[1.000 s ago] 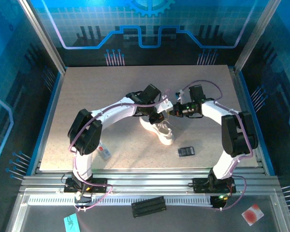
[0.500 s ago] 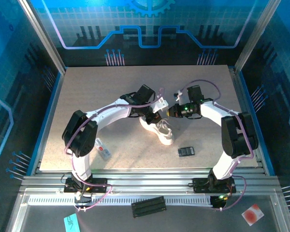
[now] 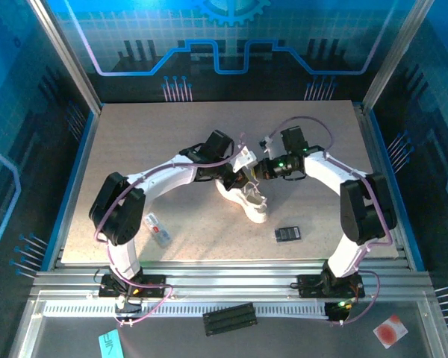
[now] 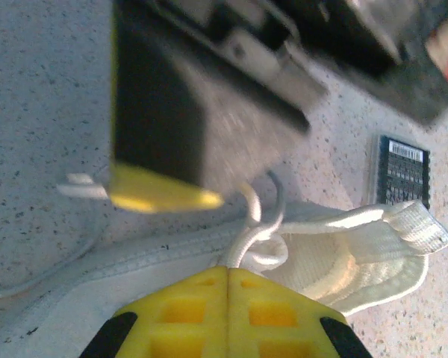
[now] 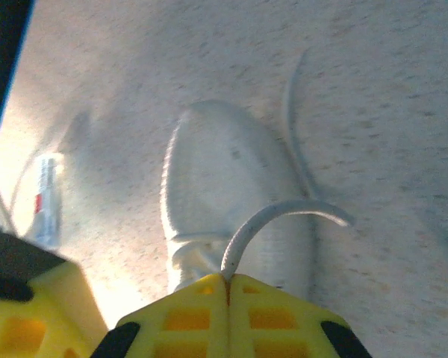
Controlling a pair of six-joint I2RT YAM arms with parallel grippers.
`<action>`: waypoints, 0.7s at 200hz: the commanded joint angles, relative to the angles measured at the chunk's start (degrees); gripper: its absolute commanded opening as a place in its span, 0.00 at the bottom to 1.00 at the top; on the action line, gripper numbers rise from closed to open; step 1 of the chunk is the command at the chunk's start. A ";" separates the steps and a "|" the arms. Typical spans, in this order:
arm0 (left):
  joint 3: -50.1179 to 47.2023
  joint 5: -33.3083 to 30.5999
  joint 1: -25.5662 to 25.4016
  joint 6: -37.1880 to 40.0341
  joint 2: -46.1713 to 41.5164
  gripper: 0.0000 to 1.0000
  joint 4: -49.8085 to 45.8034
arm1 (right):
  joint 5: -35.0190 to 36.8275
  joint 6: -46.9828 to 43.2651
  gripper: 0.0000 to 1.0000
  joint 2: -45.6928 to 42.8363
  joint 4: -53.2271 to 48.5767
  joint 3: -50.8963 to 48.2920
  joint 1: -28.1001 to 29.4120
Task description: Tie the shoes
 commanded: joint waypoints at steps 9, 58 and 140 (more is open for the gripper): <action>0.25 3.04 2.19 -6.25 0.42 0.00 6.13 | -8.47 0.10 0.00 1.36 2.59 -2.61 0.26; 0.75 3.51 3.29 -8.82 1.99 0.00 6.24 | -15.41 0.42 0.07 3.33 3.76 -3.35 -0.14; 5.63 2.74 3.94 -11.07 6.33 0.00 -0.63 | -21.16 6.21 0.22 2.93 12.44 -6.63 -2.43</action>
